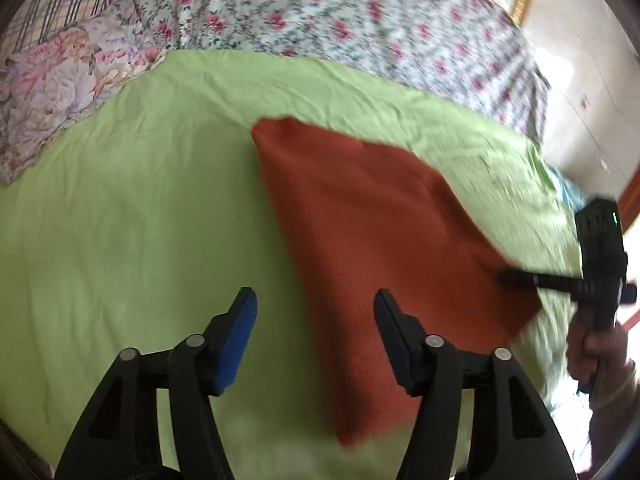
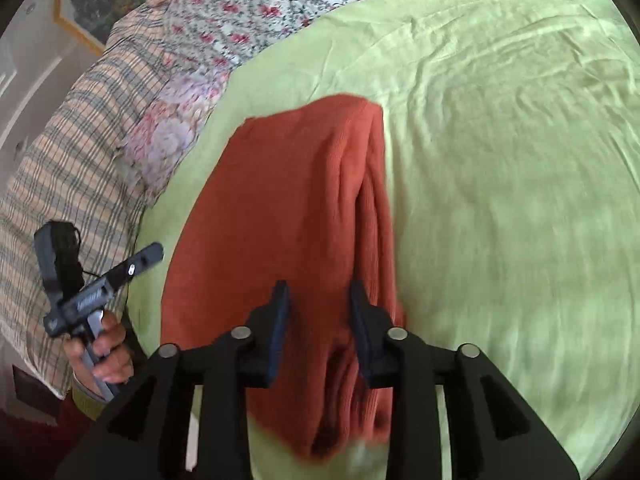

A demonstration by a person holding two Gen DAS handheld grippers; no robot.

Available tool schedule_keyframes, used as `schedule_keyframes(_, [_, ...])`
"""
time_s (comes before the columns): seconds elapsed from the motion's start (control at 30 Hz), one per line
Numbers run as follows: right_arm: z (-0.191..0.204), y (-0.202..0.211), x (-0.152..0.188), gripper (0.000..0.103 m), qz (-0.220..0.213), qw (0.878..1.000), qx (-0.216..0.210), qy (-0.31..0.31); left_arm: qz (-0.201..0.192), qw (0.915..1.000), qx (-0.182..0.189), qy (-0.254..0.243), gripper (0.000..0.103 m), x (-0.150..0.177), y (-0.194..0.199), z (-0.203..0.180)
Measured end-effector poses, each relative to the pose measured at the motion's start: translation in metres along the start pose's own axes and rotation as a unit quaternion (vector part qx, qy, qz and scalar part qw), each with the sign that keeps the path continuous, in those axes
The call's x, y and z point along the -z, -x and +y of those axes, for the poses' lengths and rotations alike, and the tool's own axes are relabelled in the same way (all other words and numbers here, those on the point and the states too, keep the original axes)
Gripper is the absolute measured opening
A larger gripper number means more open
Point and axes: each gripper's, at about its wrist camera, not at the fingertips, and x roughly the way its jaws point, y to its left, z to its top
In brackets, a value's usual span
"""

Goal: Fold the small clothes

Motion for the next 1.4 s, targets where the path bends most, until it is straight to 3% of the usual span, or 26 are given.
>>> schedule_keyframes(0.13, [0.004,0.008,0.026,0.029,0.010,1.000,-0.006,0.007,-0.001,0.9996,-0.001,-0.030,0.077,0.036,0.014,-0.020])
schedule_keyframes(0.2, [0.009,0.006,0.030,0.006,0.017,1.000,0.000,0.019,0.010,0.9985,0.002,-0.054,0.080,0.050,0.011,-0.034])
schedule_keyframes(0.27, [0.015,0.004,0.025,0.005,0.017,1.000,-0.007,0.020,0.020,0.9972,-0.001,-0.072,0.080,0.060,0.008,-0.042])
schedule_keyframes(0.37, [0.026,0.022,0.006,0.005,-0.021,0.998,-0.060,0.001,0.018,0.9953,-0.033,-0.090,0.079,0.066,0.000,-0.050])
schedule_keyframes(0.43, [0.034,0.042,-0.004,0.005,-0.053,0.994,-0.093,-0.003,0.019,0.9940,-0.062,-0.088,0.072,0.067,-0.008,-0.049])
schedule_keyframes(0.5, [0.041,0.057,-0.008,0.005,-0.074,0.991,-0.109,0.003,0.025,0.9947,-0.081,-0.059,0.041,0.066,-0.014,-0.039])
schedule_keyframes(0.63, [0.037,0.048,0.004,0.005,-0.058,0.997,-0.050,0.016,-0.002,0.9967,-0.058,0.057,0.024,0.069,0.000,-0.017])
schedule_keyframes(0.7, [0.029,0.036,0.015,0.005,-0.045,0.999,-0.016,0.020,-0.016,0.9950,-0.069,0.071,0.010,0.076,0.004,-0.023])
schedule_keyframes(0.8, [0.013,0.021,0.031,0.005,-0.027,0.999,0.011,0.014,0.007,0.9939,-0.078,0.077,0.006,0.087,-0.007,-0.028])
schedule_keyframes(0.9, [-0.001,0.006,0.047,0.004,-0.007,0.999,0.043,0.019,0.019,0.9929,-0.064,0.098,0.006,0.093,-0.010,-0.025])
schedule_keyframes(1.17, [0.000,0.009,0.049,0.003,0.000,0.998,0.061,0.035,0.039,0.9972,-0.017,0.061,0.009,0.092,0.006,-0.019])
schedule_keyframes(1.3, [-0.001,0.026,0.043,0.009,0.011,0.999,0.045,0.007,0.011,0.9990,0.018,0.040,0.009,0.082,0.042,-0.008])
schedule_keyframes(1.4, [0.010,0.041,0.026,0.011,-0.017,0.998,0.057,0.015,-0.014,0.9988,0.042,0.020,0.010,0.061,0.044,-0.015])
